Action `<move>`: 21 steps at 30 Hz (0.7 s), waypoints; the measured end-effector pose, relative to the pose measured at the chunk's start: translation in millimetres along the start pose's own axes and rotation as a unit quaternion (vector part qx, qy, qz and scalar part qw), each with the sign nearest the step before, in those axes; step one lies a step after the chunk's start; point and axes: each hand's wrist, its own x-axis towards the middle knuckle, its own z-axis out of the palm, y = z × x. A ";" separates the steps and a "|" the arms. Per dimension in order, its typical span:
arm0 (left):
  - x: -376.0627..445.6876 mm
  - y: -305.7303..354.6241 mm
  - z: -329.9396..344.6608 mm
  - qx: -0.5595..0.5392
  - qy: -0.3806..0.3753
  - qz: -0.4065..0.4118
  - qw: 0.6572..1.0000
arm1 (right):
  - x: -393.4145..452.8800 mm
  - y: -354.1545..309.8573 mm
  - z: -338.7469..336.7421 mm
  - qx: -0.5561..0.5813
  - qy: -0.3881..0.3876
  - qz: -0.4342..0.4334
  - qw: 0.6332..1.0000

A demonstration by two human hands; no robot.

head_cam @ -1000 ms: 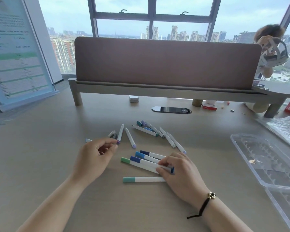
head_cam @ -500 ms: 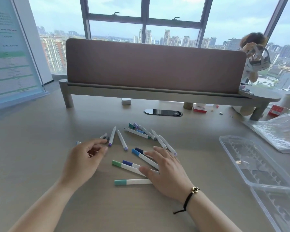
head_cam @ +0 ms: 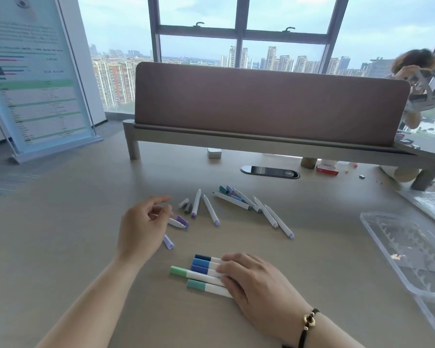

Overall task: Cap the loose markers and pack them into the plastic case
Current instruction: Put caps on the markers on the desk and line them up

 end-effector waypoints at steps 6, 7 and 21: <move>14.9 -7.7 -13.0 -0.001 0.031 -0.043 0.999 | 36.4 -9.4 -18.3 0.018 -0.026 0.053 0.998; 17.1 -8.7 -15.7 -0.005 0.036 -0.053 0.998 | 47.9 -11.5 -19.8 0.019 -0.019 0.063 0.998; 30.9 -26.6 -25.1 -0.113 0.111 -0.156 0.975 | 209.7 -30.0 35.6 -0.093 -0.123 0.137 0.978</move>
